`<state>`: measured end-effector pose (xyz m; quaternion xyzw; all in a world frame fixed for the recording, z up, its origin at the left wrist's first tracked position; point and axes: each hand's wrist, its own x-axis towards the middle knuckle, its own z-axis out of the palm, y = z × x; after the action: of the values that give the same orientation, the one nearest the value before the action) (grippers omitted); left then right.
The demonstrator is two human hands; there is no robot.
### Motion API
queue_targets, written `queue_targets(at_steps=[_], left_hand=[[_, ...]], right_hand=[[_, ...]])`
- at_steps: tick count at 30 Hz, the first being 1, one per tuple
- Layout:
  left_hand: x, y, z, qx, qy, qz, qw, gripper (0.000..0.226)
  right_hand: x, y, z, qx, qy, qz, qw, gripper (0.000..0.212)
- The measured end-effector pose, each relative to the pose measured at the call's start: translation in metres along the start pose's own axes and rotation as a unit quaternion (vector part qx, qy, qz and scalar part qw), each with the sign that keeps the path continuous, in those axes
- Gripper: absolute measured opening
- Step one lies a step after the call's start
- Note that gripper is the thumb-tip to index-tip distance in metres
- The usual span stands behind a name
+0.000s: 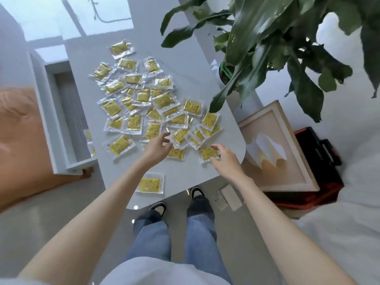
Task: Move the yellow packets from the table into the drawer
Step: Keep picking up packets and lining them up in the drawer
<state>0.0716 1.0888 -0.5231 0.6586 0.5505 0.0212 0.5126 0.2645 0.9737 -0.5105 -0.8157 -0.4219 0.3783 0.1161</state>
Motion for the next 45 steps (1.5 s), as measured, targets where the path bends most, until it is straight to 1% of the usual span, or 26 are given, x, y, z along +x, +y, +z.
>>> queue_targets(at_steps=[4, 7, 11, 15, 20, 22, 25, 28, 32, 35, 38, 40, 43, 45], left_hand=[[0.011, -0.01, 0.029, -0.044, 0.041, -0.05, 0.997, 0.047], [0.017, -0.019, 0.054, -0.024, 0.073, -0.073, 0.994, 0.049], [0.032, -0.04, 0.093, -0.005, 0.083, -0.082, 0.993, 0.052], [0.056, -0.071, 0.133, 0.006, 0.094, -0.09, 0.991, 0.056], [0.094, -0.111, 0.174, 0.048, 0.088, -0.11, 0.989, 0.064], [0.109, -0.121, 0.185, 0.082, 0.095, -0.109, 0.986, 0.064], [0.126, -0.133, 0.197, 0.162, 0.095, -0.098, 0.977, 0.062], [0.133, -0.147, 0.208, 0.215, 0.095, -0.093, 0.968, 0.063], [0.122, -0.161, 0.217, 0.221, 0.119, -0.079, 0.965, 0.065], [0.107, -0.166, 0.217, 0.235, 0.114, -0.076, 0.962, 0.064], [0.089, -0.173, 0.216, 0.261, 0.104, -0.078, 0.956, 0.064], [0.078, -0.176, 0.217, 0.259, 0.111, -0.078, 0.956, 0.064], [0.066, -0.175, 0.215, 0.251, 0.14, -0.079, 0.955, 0.061], [0.065, -0.173, 0.213, 0.241, 0.164, -0.088, 0.952, 0.064]], right_hand=[[0.042, 0.02, 0.003, -0.056, -0.057, -0.038, 0.996, 0.045], [0.072, 0.038, 0.01, -0.097, -0.095, -0.068, 0.988, 0.049], [0.113, 0.069, 0.028, -0.138, -0.125, -0.097, 0.978, 0.054], [0.157, 0.101, 0.056, -0.189, -0.135, -0.085, 0.969, 0.076], [0.205, 0.135, 0.085, -0.285, -0.121, -0.106, 0.945, 0.107], [0.219, 0.145, 0.094, -0.31, -0.119, -0.113, 0.937, 0.117], [0.229, 0.16, 0.107, -0.326, -0.11, -0.133, 0.929, 0.126], [0.226, 0.175, 0.118, -0.311, -0.087, -0.141, 0.936, 0.122], [0.212, 0.186, 0.126, -0.302, -0.079, -0.127, 0.941, 0.105], [0.193, 0.187, 0.135, -0.299, -0.089, -0.11, 0.944, 0.099], [0.173, 0.183, 0.148, -0.296, -0.098, -0.092, 0.946, 0.096], [0.165, 0.178, 0.156, -0.281, -0.108, -0.088, 0.95, 0.096], [0.155, 0.175, 0.157, -0.255, -0.119, -0.104, 0.954, 0.096], [0.151, 0.172, 0.151, -0.244, -0.104, -0.126, 0.956, 0.098]])
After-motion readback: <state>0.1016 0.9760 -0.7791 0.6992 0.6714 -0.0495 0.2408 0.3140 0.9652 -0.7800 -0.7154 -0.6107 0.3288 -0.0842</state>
